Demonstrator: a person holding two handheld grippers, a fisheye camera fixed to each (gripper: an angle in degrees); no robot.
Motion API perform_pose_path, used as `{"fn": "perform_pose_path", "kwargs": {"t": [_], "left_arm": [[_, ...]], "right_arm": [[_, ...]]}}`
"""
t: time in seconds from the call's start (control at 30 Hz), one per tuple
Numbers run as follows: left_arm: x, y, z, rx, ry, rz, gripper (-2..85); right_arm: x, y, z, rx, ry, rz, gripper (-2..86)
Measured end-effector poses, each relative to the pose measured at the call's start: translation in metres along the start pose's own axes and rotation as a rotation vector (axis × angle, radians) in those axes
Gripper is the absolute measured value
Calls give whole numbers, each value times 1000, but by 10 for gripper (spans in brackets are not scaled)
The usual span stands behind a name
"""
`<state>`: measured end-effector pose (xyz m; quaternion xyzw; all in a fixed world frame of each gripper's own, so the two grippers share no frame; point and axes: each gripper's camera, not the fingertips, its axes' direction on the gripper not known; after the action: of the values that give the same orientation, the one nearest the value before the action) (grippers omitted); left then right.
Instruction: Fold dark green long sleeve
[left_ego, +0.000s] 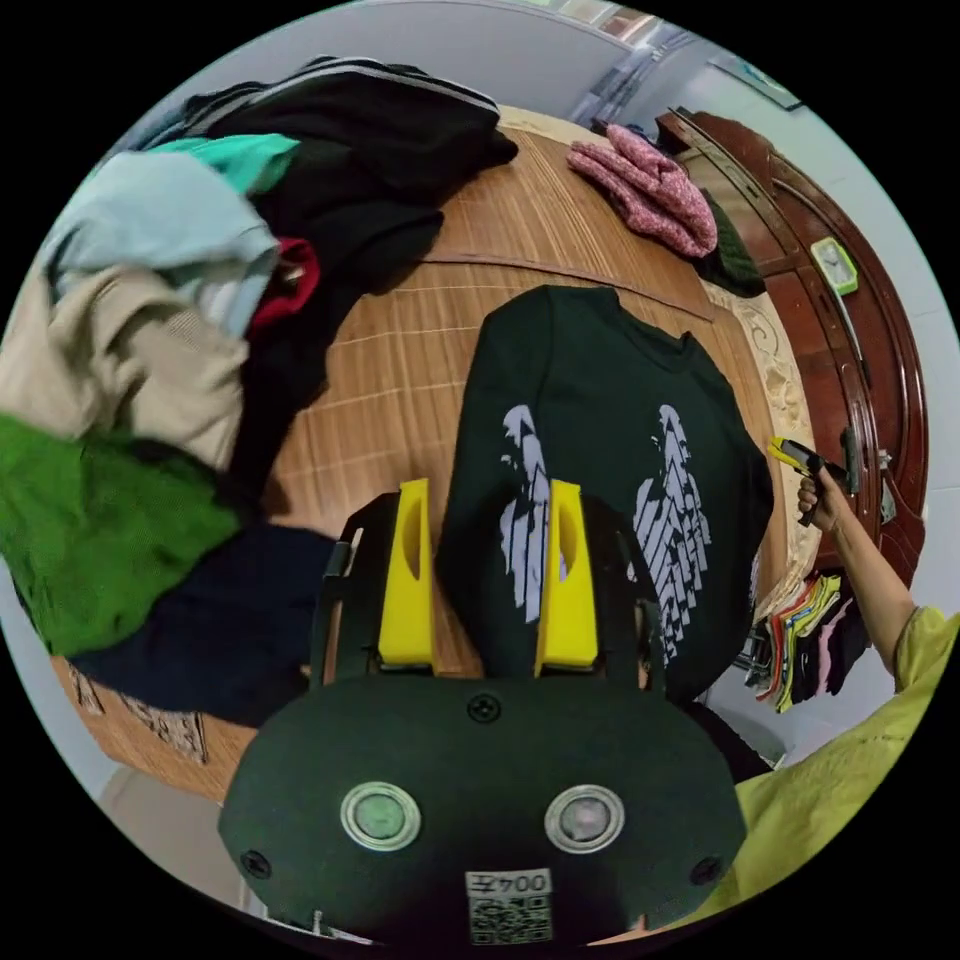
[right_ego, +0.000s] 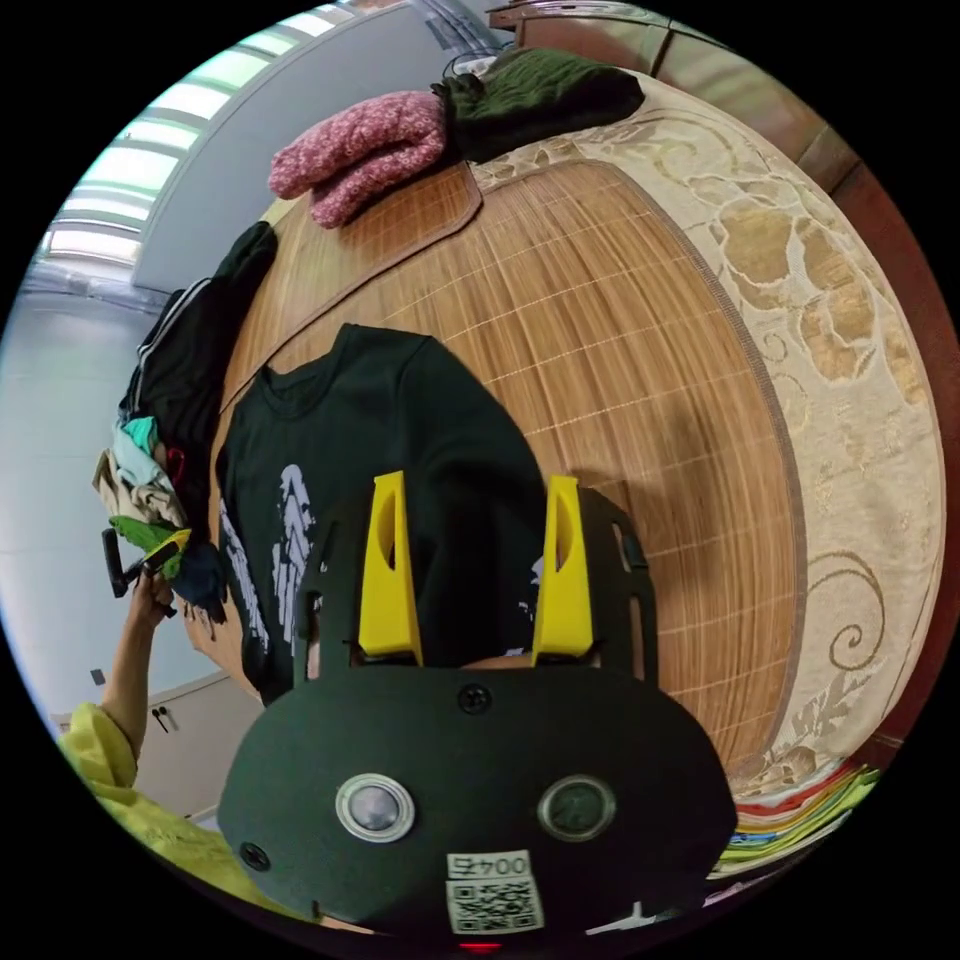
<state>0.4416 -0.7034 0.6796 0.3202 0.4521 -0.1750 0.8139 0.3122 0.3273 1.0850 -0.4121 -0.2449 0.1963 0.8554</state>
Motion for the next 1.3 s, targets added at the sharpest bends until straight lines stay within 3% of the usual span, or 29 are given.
{"fn": "perform_pose_path", "kwargs": {"t": [0.2, 0.27, 0.37, 0.5, 0.7, 1.03, 1.3], "left_arm": [[19, -73, 47, -71, -98, 4, 159], [22, -82, 53, -80, -113, 2, 152], [26, -84, 62, -95, -112, 5, 126], [45, -67, 64, -89, -110, 66, 52], [91, -13, 12, 114, -241, 187, 26], [107, 50, -97, 378, -336, 234, 27], [67, -3, -110, 297, -356, 57, 73]], "right_arm": [[-11, -27, 32, -43, 60, 8, 175], [-24, -28, 41, -63, 170, -3, 160], [-48, -22, 53, -85, 335, -78, 122], [-73, -12, 60, -104, 343, -195, 46], [-95, 14, 24, 45, 406, -244, 38], [-133, 4, -64, 314, 290, -285, 45], [-157, -59, -44, 268, 395, -193, 80]]}}
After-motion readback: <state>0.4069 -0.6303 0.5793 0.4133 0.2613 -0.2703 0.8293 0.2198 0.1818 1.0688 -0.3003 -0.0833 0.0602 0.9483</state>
